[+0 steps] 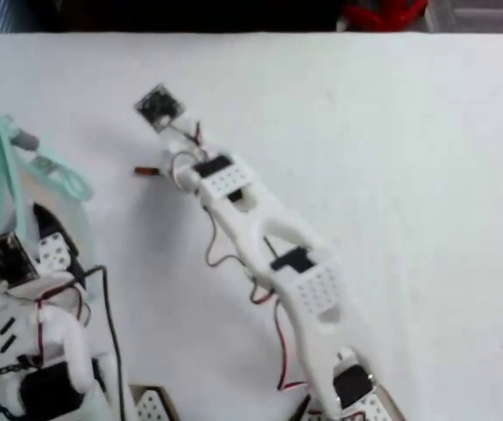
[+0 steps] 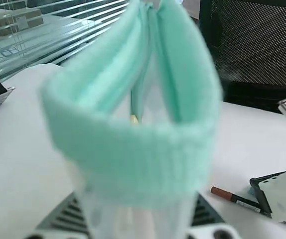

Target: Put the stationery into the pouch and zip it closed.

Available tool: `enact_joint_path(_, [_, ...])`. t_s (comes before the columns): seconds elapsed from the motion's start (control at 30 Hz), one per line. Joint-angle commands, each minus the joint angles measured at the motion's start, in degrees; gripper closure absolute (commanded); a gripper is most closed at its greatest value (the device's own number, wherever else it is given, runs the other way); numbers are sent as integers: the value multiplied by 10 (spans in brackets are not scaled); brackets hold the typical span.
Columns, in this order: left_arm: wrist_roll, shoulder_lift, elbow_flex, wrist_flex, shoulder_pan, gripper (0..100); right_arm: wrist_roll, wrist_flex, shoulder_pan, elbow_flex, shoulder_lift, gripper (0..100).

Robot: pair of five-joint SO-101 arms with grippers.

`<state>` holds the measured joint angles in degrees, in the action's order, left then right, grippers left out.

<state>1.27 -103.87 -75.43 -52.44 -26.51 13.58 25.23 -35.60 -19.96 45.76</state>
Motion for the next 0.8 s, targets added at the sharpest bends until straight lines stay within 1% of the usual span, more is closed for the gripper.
enact_joint_path(0.0, [3,-7,1,4,-6,976,-36,1,-5,-69,-4,981])
enact_joint_path(0.13, [3,-7,1,4,-6,976,-38,37,-2,-109,10,981])
enact_joint_path(0.2, [3,-7,1,4,-6,976,-38,76,0,-137,22,981])
enact_joint_path(0.4, [1,-7,4,6,-25,976,-37,307,21,-243,91,981])
enact_joint_path(0.57, [3,-7,4,9,-22,976,-36,479,65,-339,138,981])
enact_joint_path(0.63, [3,-7,4,9,-22,976,-34,530,87,-367,138,981])
enact_joint_path(0.7, [3,-7,5,9,-22,976,-6,587,105,-396,133,981])
enact_joint_path(0.77, [4,-7,6,10,-15,976,46,655,108,-417,135,981])
